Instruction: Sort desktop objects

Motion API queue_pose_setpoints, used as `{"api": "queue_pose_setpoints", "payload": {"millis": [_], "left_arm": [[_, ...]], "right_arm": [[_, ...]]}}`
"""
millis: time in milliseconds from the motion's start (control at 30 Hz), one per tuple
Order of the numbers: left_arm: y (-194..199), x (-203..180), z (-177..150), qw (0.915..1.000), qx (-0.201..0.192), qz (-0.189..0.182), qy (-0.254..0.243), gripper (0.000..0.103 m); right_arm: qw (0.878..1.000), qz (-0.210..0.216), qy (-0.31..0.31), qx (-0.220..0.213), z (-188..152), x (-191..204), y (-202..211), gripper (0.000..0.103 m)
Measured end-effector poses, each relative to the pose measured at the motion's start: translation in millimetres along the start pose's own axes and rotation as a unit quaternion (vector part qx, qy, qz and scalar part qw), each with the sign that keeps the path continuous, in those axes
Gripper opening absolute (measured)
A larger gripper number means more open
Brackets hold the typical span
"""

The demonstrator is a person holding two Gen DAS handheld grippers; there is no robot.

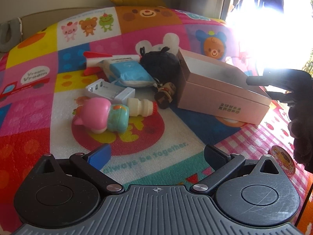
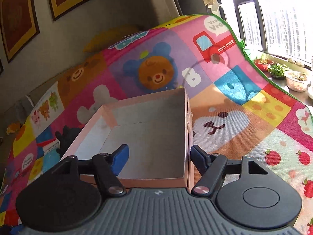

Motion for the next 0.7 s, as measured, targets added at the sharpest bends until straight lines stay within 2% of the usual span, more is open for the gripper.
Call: {"api": "queue_pose_setpoints", "payload": {"millis": [100, 167, 300, 367, 400, 467, 567, 700], "left_arm": [[0, 0, 0, 1.0000, 0.000, 0.000, 0.002, 0.103], [0, 0, 0, 1.0000, 0.000, 0.003, 0.000, 0.103], [4, 1, 4, 0.9997, -0.015, 0.016, -0.006, 0.103], [8, 3, 9, 0.9984, -0.029, 0.037, -0.031, 0.103], [9, 7, 12, 0.9964, -0.033, 0.059, -0.052, 0.103], [6, 16, 19, 0.9931, -0.028, 0.086, -0.076, 0.103], [-2, 30, 26, 0.9902, -0.010, 0.106, -0.090, 0.103], [-12, 42, 33, 0.9882, 0.003, 0.116, -0.099, 0.103]], "right_arm": [[1.000, -0.009, 0.013, -0.026, -3, -1, 22, 0.073], [0.999, -0.007, 0.025, -0.039, -10, -5, 48, 0.084], [0.999, 0.012, 0.032, -0.029, -40, -10, 89, 0.092], [0.999, 0.014, 0.024, -0.018, -60, -14, 102, 0.096], [1.000, 0.012, 0.016, -0.013, -69, -17, 107, 0.097], [1.000, 0.009, 0.001, -0.007, -85, -22, 114, 0.098], [1.000, 0.023, 0.000, -0.005, -100, -19, 122, 0.101], [0.998, 0.029, 0.040, -0.039, -103, -4, 133, 0.103]]}}
Point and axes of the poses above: each gripper's, at about its wrist camera, not at the fingertips, and y roughly against the way its jaws point, x to its left, z to its top, the point moved 8 cm from there along -y, roughly the way its jaws point, and after that the axes turned 8 degrees about -z, right-handed, at the moved point
